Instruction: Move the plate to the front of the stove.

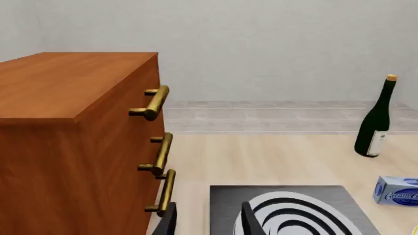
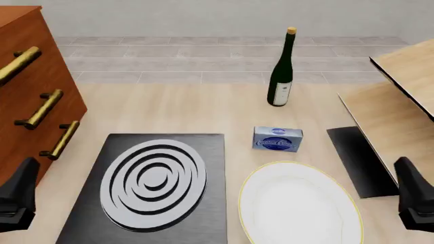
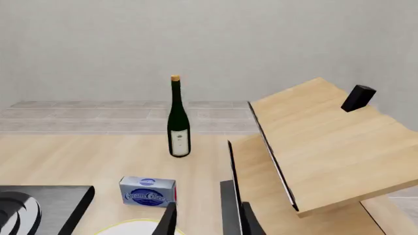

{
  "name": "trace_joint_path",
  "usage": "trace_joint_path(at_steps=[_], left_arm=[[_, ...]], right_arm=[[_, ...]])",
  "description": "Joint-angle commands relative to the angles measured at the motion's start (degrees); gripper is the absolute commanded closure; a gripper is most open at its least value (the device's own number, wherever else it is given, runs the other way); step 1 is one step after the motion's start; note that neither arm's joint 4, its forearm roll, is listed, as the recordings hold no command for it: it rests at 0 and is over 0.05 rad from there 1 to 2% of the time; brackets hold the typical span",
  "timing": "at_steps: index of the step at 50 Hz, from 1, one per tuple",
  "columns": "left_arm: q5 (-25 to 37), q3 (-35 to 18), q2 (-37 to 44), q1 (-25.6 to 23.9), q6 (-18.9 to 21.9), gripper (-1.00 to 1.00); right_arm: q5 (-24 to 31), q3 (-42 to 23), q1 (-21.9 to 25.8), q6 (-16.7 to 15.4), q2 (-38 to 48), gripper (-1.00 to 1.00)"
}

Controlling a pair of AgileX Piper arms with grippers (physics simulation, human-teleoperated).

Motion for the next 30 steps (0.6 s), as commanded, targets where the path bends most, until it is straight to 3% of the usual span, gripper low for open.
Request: trace_joint_path(at_steps=[1,18,30], left_arm=[[-0.1,-0.2,0.3,0.0,0.0,-1.0],[-0.1,-0.2,0.3,0.0,0.0,-1.0],[-0.1,-0.2,0.3,0.0,0.0,-1.0]], right_arm=[[-0.2,-0.2,-0.1,-0.1,0.4,-1.0],[-2.0,-1.6,0.1,-0.1,3.4,-1.0],[6.0,-9.2,1.0,1.0,6.2,-1.0]])
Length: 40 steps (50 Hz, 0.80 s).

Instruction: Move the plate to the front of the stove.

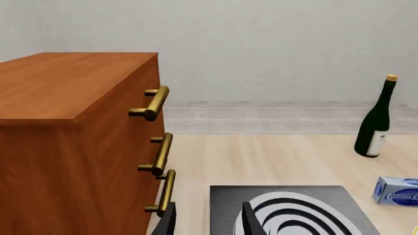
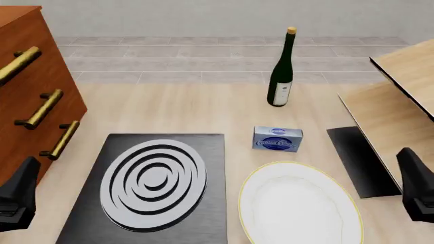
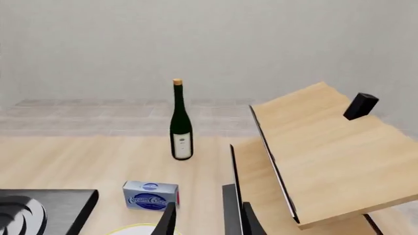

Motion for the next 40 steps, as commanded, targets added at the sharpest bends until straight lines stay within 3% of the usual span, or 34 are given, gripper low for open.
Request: trace_joint_path(at_steps=[1,11,20,30,34,36,40], left_arm=[[0.0,0.0,0.0,0.0,0.0,-1.0],[0.0,0.0,0.0,0.0,0.0,-1.0],[0.0,0.0,0.0,0.0,0.0,-1.0],[0.0,0.0,0.0,0.0,0.0,-1.0],[0.0,0.0,0.0,0.0,0.0,-1.0],[0.0,0.0,0.0,0.0,0.0,-1.0],[0.0,0.0,0.0,0.0,0.0,-1.0]], right_arm=[[6.0,-6.2,0.1,0.5,2.8,-1.0],[9.9,-11.7,-0.6,1.6,12.0,-1.0],[16.7,-15.8,0.9,6.6,17.2,-1.0],[22.7,-18.0,0.7,9.4,19.8,-1.0],[25.6,-19.0,0.8,11.8,21.0,-1.0],[27.4,-19.6,1.2,14.5,21.7,-1.0],[30.1,-20.8,0.8,16.1,22.1,-1.0]])
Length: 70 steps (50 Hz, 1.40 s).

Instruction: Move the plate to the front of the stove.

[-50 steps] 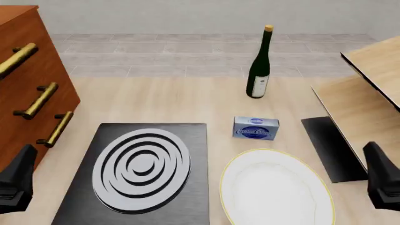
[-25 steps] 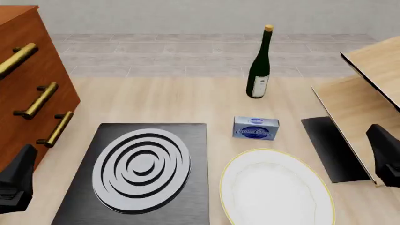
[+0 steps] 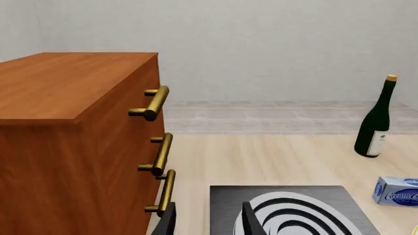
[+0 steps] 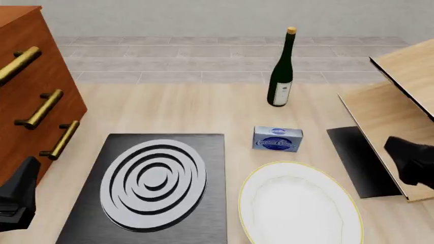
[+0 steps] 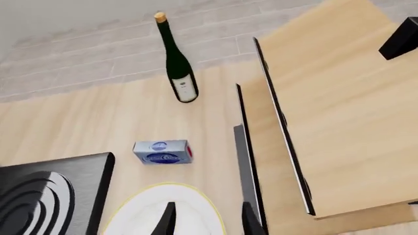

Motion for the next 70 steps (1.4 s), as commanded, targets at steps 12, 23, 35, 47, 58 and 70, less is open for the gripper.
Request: trace_joint_path(at_steps=[12,23,35,47,58,70], left_arm=[[0.0,0.0,0.0,0.0,0.0,-1.0],[0.0,0.0,0.0,0.0,0.0,-1.0],[0.0,0.0,0.0,0.0,0.0,-1.0],[0.0,0.0,0.0,0.0,0.0,-1.0],[0.0,0.0,0.0,0.0,0.0,-1.0],[0.0,0.0,0.0,0.0,0.0,-1.0]], right_arm=[[8.4,-1.3,-2.4,10.4,6.6,-1.0],[4.9,-0.6,-1.2,15.2,14.7,-1.0],[2.8,3.9,1.2,19.9,18.1,-1.0],[5.9,7.7,1.9,21.4,14.8,-1.0],[5.9,11.8,3.8,23.0,13.7,-1.0],[6.0,15.3,6.2,24.6,12.1,-1.0]])
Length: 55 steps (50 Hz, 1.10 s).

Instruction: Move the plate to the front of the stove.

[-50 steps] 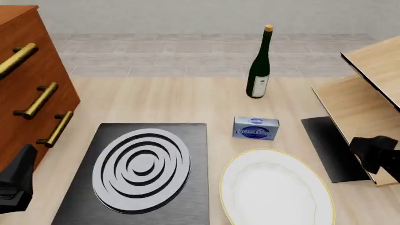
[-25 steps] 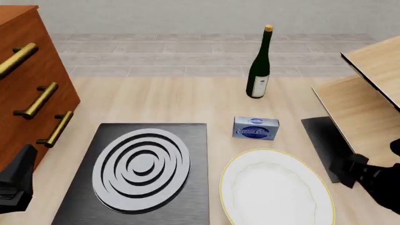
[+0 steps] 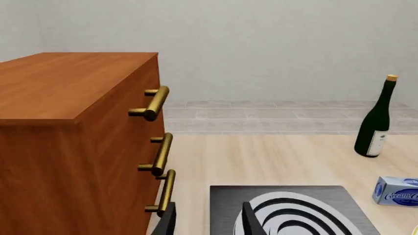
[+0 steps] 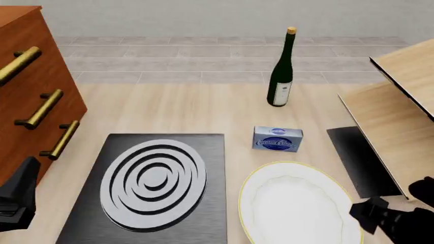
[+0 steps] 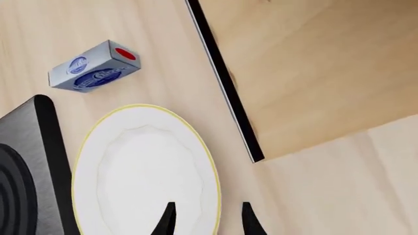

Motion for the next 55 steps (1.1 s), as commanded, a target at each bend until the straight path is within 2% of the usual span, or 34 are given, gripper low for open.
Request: trace_joint_path(at_steps=[1,9,25,38,55], left_arm=[[0.0,0.0,0.0,0.0,0.0,-1.0],[0.0,0.0,0.0,0.0,0.0,-1.0],[0.0,0.0,0.0,0.0,0.0,-1.0],[0.0,0.0,0.0,0.0,0.0,-1.0],[0.0,0.0,0.0,0.0,0.0,-1.0]], right_arm=[[-0.2,3.7,2.2,1.6,-1.2,-1.0],[-3.7,6.7,4.1,3.2,0.8,-1.0],[-16.6,6.9,3.3,1.3,13.7,-1.0],[-15.4,7.6,6.0,2.6,11.4,-1.0],[-18.8,7.8,9.7,3.9,14.8,-1.0]])
